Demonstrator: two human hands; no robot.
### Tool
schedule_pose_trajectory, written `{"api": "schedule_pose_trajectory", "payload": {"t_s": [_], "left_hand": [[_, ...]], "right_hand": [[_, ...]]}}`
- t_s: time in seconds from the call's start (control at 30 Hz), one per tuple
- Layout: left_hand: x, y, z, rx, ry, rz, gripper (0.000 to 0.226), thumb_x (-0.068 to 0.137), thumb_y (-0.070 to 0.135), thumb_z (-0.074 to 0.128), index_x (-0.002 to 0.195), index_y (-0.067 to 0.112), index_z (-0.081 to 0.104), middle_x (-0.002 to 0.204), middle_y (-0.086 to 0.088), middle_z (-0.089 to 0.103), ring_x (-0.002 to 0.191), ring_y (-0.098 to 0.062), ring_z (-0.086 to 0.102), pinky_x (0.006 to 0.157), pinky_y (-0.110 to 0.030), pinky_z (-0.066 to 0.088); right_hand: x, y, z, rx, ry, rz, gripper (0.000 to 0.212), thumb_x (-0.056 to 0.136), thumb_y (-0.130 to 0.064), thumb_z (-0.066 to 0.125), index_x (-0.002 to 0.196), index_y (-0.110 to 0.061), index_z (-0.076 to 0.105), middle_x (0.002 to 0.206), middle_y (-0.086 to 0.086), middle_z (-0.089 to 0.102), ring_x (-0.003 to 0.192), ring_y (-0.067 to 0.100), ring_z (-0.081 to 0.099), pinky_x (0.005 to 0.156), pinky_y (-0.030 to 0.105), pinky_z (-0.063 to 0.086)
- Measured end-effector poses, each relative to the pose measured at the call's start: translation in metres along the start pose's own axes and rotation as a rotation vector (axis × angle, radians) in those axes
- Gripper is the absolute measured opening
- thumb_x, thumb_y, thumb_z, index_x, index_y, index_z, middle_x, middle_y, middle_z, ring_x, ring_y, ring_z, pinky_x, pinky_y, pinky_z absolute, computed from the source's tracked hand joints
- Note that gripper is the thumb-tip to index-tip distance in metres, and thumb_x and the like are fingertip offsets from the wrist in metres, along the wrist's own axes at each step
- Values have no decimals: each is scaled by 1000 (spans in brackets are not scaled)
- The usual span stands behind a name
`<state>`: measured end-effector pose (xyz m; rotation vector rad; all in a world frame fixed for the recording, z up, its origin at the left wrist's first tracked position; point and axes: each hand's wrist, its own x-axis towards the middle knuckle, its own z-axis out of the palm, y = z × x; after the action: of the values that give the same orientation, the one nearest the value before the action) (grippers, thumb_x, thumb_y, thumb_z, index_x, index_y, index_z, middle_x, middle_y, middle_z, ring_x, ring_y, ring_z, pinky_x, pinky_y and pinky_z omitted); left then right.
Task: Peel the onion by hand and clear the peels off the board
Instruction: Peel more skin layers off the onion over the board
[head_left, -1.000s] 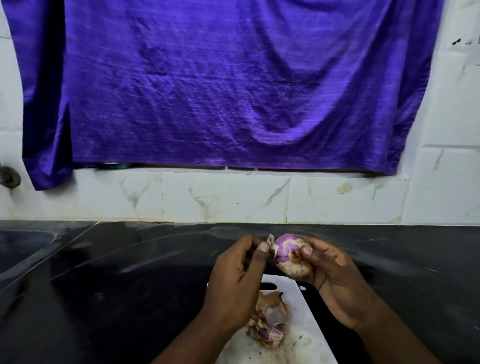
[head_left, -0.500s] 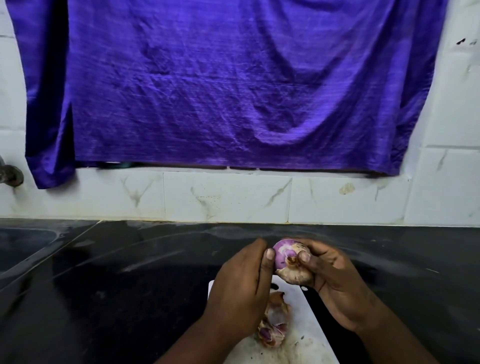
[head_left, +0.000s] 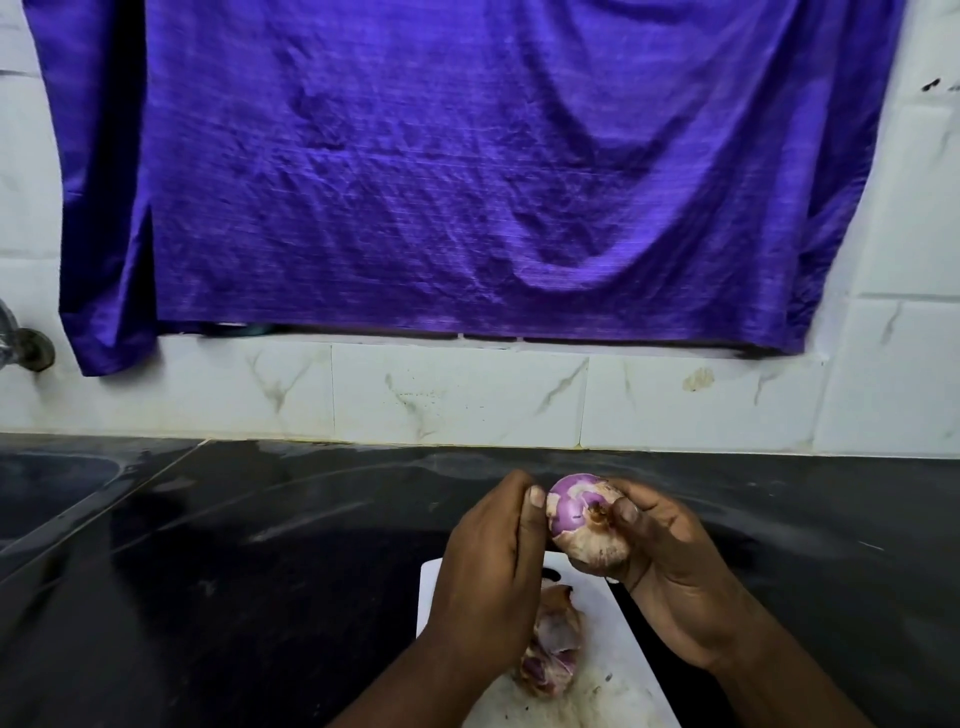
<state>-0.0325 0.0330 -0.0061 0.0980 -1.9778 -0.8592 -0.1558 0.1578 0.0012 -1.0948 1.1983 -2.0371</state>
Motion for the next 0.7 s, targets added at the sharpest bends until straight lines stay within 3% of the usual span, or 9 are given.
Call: {"api": "schedule_pose_trajectory", "payload": {"t_s": [0.07, 0.13, 0.2, 0.27, 0.43, 0.6, 0.7], "left_hand": [[0, -1, 0, -109, 4, -5, 31, 109, 36, 40, 80, 30, 46, 73, 11, 52, 67, -8, 51, 61, -24, 40], [0, -1, -1, -232, 12, -4, 21, 108, 40, 44, 99, 27, 57, 90, 6, 64, 83, -15, 65, 70, -37, 54], [1, 1, -4, -311, -22, 18, 20, 106, 41, 49, 114, 27, 61, 106, 2, 66, 97, -25, 68, 80, -49, 59], [1, 2, -6, -337, -91, 47, 17, 103, 39, 56, 116, 30, 62, 111, 2, 63, 97, -28, 68, 78, -55, 60], [1, 0, -8, -263, -140, 95, 20, 98, 31, 68, 117, 34, 62, 114, 10, 56, 88, -19, 61, 69, -51, 62], [1, 0, -8, -244, -149, 119, 14, 99, 34, 64, 111, 33, 56, 110, 10, 51, 87, -20, 57, 72, -47, 62], [1, 0, -7, -235, -147, 147, 8, 101, 32, 60, 104, 29, 53, 107, 10, 49, 87, -23, 56, 69, -52, 61]], "right_hand": [[-1, 0, -1, 23, 10, -2, 71, 68, -52, 91, 118, -4, 75, 116, 26, 75, 98, 31, 76, 73, 34, 63], [-2, 0, -2, 42, 26, 0, 71, 69, -54, 90, 116, -4, 77, 111, 24, 76, 93, 26, 77, 68, 32, 62], [-1, 0, -3, 70, 37, 4, 68, 68, -54, 90, 113, -4, 78, 107, 21, 78, 88, 23, 77, 64, 31, 62], [-1, 0, -5, 91, 30, 13, 66, 70, -54, 90, 112, -4, 78, 108, 21, 78, 88, 23, 77, 64, 31, 62], [-1, 0, -7, 76, 25, 47, 68, 70, -57, 89, 112, -5, 78, 103, 20, 77, 80, 21, 75, 61, 30, 61], [1, 1, -9, 84, 9, 53, 66, 72, -57, 87, 109, -3, 78, 97, 20, 75, 74, 20, 71, 57, 28, 57], [1, 2, -8, 84, 8, 43, 62, 71, -56, 88, 105, -5, 80, 92, 16, 76, 73, 18, 72, 57, 28, 58]]}}
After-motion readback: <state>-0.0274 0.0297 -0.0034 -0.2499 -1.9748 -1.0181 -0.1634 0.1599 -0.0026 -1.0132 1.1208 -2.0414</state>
